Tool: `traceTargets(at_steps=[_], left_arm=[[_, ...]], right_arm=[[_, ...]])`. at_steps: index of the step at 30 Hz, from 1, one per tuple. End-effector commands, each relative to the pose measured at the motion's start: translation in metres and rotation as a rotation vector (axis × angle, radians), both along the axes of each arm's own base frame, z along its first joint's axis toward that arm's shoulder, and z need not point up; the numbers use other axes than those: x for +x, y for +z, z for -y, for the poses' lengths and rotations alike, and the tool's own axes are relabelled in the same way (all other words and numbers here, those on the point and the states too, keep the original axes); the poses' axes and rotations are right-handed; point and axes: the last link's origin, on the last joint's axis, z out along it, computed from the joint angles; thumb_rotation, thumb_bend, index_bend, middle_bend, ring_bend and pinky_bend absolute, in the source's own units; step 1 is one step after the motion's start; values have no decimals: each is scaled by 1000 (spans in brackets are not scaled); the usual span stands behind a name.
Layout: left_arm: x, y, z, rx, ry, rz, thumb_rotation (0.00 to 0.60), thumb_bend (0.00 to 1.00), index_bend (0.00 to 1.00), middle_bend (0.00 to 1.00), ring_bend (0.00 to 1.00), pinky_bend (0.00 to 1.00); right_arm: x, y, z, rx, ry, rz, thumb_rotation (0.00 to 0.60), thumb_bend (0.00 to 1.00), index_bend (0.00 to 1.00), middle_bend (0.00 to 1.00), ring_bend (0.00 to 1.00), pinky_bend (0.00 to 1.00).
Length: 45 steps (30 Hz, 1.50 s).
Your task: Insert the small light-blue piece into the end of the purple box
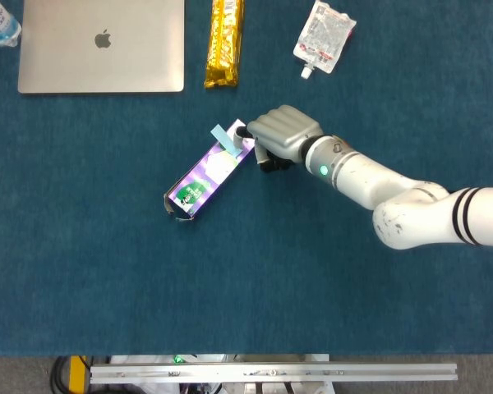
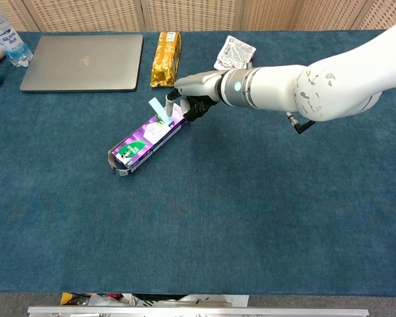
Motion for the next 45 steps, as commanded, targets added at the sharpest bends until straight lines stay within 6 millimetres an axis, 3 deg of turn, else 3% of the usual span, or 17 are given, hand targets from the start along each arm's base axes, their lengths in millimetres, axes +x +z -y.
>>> traceTargets(at_steps=[1,45], left_arm=[[-1,0,0,1,3,0,600,358,190,192,162,121],[-7,3,3,18,15,2,600,358,190,192,161,121]], right_arm=[[0,-2,-1,9,-1,1,464,1000,285,1000,1000,1000],[-4,-3,-10,37,-8,-14,465,1000,285,1000,1000,1000]])
